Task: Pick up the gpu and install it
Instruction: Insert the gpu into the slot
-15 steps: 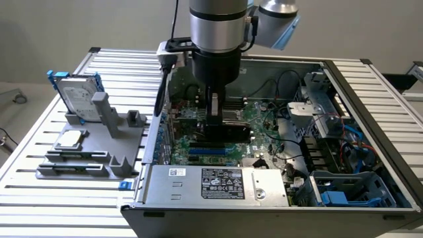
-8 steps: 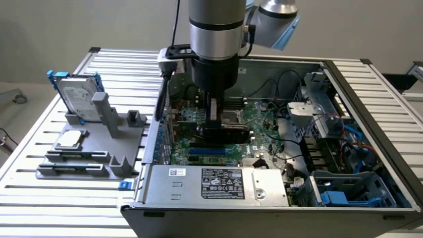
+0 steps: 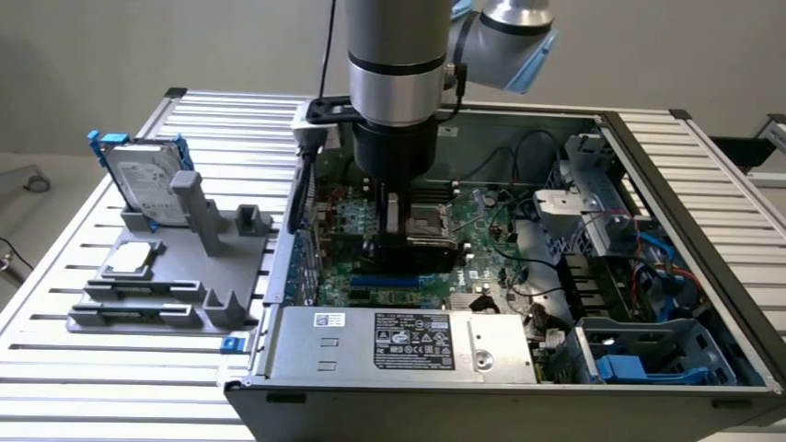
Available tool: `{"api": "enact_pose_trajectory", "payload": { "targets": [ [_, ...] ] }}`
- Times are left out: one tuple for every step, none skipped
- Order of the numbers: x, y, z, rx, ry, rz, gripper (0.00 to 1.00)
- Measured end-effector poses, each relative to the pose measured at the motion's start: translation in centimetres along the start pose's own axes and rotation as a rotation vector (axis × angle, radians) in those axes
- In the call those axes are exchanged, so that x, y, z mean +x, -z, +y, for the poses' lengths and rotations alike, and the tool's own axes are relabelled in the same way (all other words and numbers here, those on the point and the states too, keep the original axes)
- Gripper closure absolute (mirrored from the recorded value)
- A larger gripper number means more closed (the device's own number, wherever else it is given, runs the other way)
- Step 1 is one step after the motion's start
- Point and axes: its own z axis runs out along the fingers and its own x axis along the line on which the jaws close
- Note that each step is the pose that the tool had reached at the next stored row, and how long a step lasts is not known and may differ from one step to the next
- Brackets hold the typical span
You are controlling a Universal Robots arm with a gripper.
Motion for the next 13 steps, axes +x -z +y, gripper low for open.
{"api": "enact_pose_trajectory", "payload": {
  "targets": [
    [-0.01,-0.18,0.03,0.0000,0.000,0.0000,0.73],
    [-0.02,-0.34,0.04,0.0000,0.000,-0.0003,0.73],
    [-0.02,-0.46,0.04,-0.0001,0.000,-0.0008,0.73],
    [-0.03,-0.55,0.05,-0.0002,0.000,-0.0023,0.73],
    [-0.02,-0.61,0.06,-0.0008,0.000,-0.0040,0.73],
    [-0.02,-0.66,0.06,-0.0019,0.000,-0.0062,0.73],
    [-0.03,-0.71,0.06,-0.0033,0.000,-0.0082,0.73],
    [-0.03,-0.76,0.06,-0.0052,0.000,-0.0098,0.73],
    [-0.04,-0.81,0.06,-0.0076,0.000,-0.0110,0.73],
    [-0.04,-0.85,0.07,-0.0101,0.000,-0.0120,0.73],
    [-0.04,-0.89,0.07,-0.0123,0.000,-0.0136,0.73],
    [-0.04,-0.91,0.07,-0.0142,0.000,-0.0139,0.73],
    [-0.03,-0.90,0.08,-0.0157,0.000,-0.0137,0.73]
  ]
}}
